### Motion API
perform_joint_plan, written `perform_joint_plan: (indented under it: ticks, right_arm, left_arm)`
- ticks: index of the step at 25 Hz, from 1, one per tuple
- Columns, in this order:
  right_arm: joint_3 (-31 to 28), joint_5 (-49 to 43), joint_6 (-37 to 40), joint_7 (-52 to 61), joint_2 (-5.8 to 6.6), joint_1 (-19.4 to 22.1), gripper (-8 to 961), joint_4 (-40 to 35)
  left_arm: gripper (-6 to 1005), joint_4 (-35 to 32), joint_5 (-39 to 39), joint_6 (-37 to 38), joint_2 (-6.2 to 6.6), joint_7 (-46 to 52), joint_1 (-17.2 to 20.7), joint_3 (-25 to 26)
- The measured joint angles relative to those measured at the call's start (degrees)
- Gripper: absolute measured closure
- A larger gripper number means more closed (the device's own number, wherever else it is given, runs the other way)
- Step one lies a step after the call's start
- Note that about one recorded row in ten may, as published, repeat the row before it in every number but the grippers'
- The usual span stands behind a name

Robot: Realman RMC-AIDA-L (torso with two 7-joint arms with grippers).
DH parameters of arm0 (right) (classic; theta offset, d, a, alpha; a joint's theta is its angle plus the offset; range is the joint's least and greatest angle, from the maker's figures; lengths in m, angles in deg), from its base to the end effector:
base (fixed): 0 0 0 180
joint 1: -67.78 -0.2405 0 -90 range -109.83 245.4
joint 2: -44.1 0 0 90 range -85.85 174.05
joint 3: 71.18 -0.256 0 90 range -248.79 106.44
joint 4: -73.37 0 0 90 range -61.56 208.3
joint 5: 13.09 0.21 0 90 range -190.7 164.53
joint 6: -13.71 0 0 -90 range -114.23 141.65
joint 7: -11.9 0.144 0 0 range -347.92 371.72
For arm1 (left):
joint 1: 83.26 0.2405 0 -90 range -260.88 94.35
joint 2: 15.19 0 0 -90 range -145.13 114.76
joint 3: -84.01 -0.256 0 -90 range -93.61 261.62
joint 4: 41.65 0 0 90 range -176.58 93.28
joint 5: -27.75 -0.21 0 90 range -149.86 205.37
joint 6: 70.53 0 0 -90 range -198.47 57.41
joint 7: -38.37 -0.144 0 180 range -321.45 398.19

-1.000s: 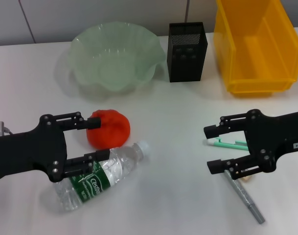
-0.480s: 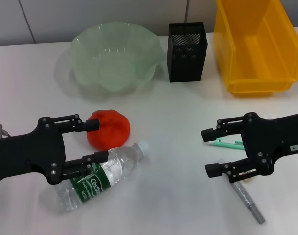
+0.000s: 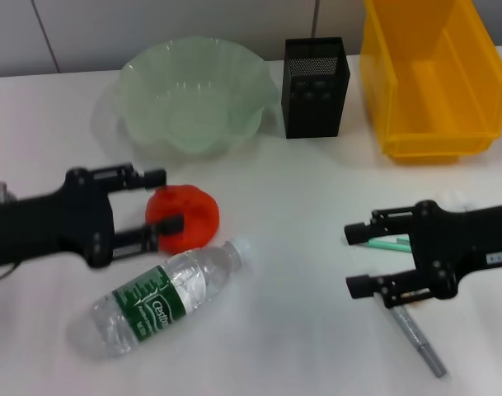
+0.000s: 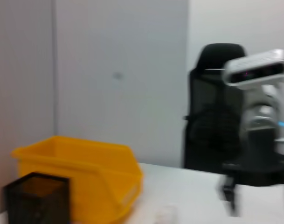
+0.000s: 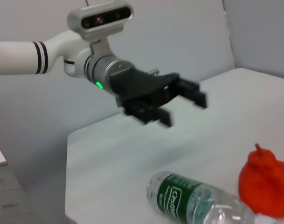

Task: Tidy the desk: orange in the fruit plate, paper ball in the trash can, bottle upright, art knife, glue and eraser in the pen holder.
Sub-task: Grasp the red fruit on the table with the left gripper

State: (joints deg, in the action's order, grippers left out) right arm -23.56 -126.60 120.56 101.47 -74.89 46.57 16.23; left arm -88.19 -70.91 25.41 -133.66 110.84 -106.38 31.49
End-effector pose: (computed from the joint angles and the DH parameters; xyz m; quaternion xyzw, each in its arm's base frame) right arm 0.2520 0.2775 0.0339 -0.9596 0.1876 0.2083 0.0249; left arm -0.2393 0.3053 0.0161 -0.9441 -0.0906 -0.2961 0.1129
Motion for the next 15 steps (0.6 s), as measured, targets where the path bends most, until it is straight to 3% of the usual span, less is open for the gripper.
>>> perform_joint_plan:
  ticks: [4,9,10,15]
  right_arm:
    - [-0.17,0.08,-0.03,-0.33,-0.04,1.71,184,0.42]
    - [-2.24,0.22,0.36,-1.90,-0.06,4.32,184,2.16]
    - [-3.46,0.26,0.63,-2.25,-0.09,5.26,184,2.50]
    - [-5.35,0.32,1.10,-3.39,-0.19,6.80,184,3.56]
  left_arm:
    - [365,-0.82,-0.05,-6.51,-0.04,4.36,-1.46,-1.51]
    - [363,-1.60,-1.21,-15.90,0.06,8.94,-4.38,-9.18]
    - [363,-2.04,-3.80,-19.13,0.08,12.01,-6.53,-12.09]
    - [361,-2.49,-10.18,-20.88,-0.07,15.08,-10.18,-12.82]
